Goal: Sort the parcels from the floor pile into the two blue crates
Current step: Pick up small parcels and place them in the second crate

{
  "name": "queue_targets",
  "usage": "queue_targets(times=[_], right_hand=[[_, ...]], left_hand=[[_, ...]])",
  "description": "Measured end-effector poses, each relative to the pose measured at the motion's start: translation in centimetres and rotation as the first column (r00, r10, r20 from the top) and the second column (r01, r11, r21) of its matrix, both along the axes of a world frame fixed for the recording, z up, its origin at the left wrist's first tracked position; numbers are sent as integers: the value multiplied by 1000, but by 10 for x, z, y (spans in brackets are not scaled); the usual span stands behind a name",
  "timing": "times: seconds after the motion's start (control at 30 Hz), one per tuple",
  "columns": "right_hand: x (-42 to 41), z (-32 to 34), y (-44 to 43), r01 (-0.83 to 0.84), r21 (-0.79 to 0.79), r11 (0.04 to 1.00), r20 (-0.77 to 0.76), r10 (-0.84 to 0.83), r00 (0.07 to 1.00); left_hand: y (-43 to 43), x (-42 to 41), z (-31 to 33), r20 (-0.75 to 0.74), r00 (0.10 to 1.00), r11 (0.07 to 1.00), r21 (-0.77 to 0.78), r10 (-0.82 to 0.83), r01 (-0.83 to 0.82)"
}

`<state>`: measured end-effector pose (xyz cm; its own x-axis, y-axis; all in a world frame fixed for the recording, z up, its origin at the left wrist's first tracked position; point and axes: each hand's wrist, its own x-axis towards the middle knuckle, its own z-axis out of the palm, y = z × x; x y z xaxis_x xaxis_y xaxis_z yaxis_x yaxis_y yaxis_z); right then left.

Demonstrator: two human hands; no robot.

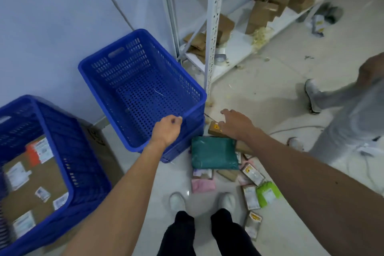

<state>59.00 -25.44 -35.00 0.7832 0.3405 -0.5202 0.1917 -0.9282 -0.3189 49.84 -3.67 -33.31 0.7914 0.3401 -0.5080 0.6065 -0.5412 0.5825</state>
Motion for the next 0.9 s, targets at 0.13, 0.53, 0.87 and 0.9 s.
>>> queue_targets(times=[0.13,0.53,0.87,0.9], right_hand=[[-43,-16,-57,131,-56,990,-34,-133,990],[-218,-102,-188,443,-250,861,-158,-487,859],[-317,-211,-252,535,-322,781,-283,-619,733],[-323,-226,-259,535,-321,782,-296,-619,727]], left_hand=[[-36,-23,-18,-31,996,995,-41,-88,86],[-128,-91,-135,-237,878,904,-215,-416,370],[-208,-151,-233,-268,778,806,-371,-568,461],[-216,-157,-246,-287,770,806,-378,-570,455]])
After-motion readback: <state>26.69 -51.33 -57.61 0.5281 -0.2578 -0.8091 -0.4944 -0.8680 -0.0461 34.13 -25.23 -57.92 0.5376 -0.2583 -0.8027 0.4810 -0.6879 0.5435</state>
